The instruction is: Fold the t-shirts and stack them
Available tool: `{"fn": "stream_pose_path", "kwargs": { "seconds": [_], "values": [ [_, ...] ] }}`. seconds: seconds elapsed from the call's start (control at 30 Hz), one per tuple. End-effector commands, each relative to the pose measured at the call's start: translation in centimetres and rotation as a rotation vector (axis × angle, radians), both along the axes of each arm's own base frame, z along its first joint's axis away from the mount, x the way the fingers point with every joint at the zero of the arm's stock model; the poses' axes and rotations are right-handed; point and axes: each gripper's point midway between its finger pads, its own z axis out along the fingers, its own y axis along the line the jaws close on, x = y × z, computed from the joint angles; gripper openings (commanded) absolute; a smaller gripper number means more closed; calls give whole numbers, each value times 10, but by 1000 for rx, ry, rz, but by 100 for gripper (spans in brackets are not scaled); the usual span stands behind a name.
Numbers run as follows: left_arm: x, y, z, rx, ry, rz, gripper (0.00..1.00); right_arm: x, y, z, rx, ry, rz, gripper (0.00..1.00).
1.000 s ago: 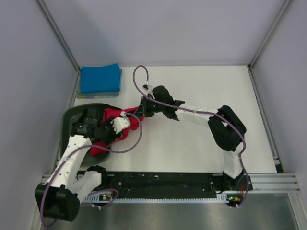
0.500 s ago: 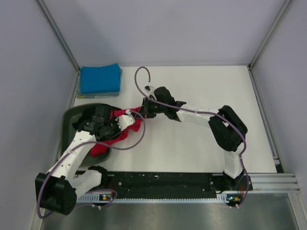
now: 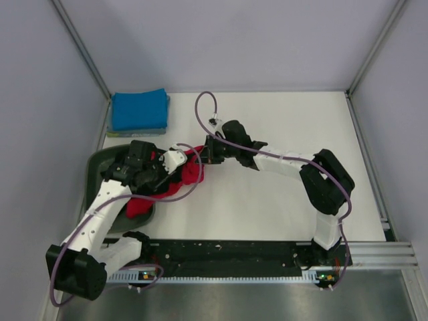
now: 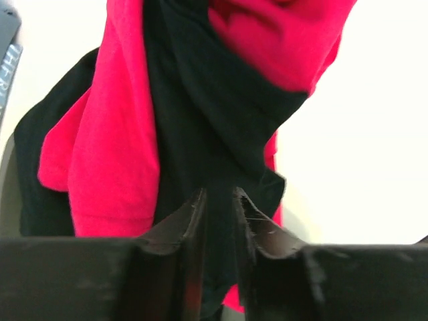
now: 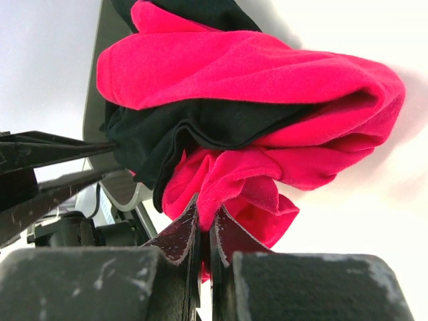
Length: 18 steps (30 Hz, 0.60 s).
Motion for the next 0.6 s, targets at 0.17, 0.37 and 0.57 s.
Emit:
{"fn": "stream_pose_path", "kwargs": {
  "seconds": [0.17, 0.37, 0.57],
  "values": [
    [7, -33, -5, -83, 50, 17, 43, 6, 4, 28, 63, -61, 5, 0],
    [21, -33, -20, -30, 44, 29, 39, 5, 5, 28, 66, -54, 6, 0],
    [33, -23, -12, 31, 14, 86, 0, 5, 3, 29, 50, -66, 6, 0]
  ]
}}
